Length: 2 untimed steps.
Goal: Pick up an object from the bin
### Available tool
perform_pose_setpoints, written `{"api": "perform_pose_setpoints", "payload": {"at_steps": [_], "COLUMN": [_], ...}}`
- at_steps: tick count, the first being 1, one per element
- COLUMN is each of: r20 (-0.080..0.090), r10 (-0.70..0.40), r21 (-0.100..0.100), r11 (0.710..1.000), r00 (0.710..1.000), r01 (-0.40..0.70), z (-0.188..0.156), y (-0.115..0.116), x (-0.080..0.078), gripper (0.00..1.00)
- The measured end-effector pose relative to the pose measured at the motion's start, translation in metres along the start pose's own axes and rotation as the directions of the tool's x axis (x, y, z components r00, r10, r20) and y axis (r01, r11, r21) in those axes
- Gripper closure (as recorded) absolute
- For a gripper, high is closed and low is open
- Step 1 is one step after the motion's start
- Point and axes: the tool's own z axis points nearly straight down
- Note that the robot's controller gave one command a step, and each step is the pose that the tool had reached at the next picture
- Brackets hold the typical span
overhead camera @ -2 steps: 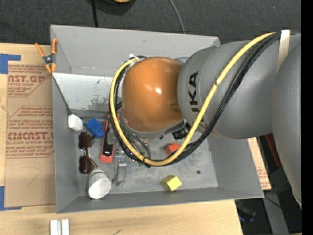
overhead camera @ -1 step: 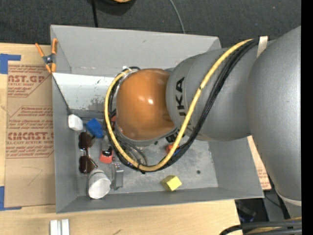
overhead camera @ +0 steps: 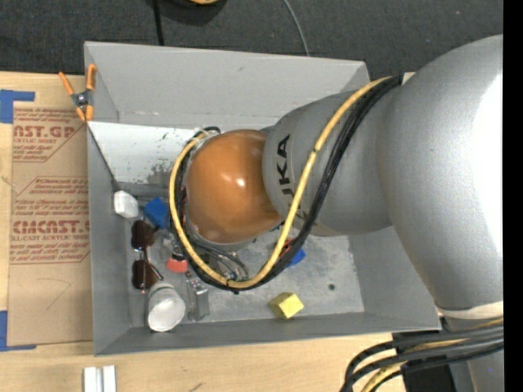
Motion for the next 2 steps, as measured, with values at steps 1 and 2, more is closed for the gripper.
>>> {"api": "perform_pose_setpoints", "payload": {"at_steps": [1,2], "r20": [0.0,0.01], "r10": [-0.076,-0.263], "r21": [0.0,-0.002], "r11": [0.997,0.965], "r00": [0.997,0.965], "r01": [0.076,0.263], "z": [0.03,0.056], "y": [0.017,0.043], "x": [-0.004,-0.011], "gripper": [0.0,1.0]}}
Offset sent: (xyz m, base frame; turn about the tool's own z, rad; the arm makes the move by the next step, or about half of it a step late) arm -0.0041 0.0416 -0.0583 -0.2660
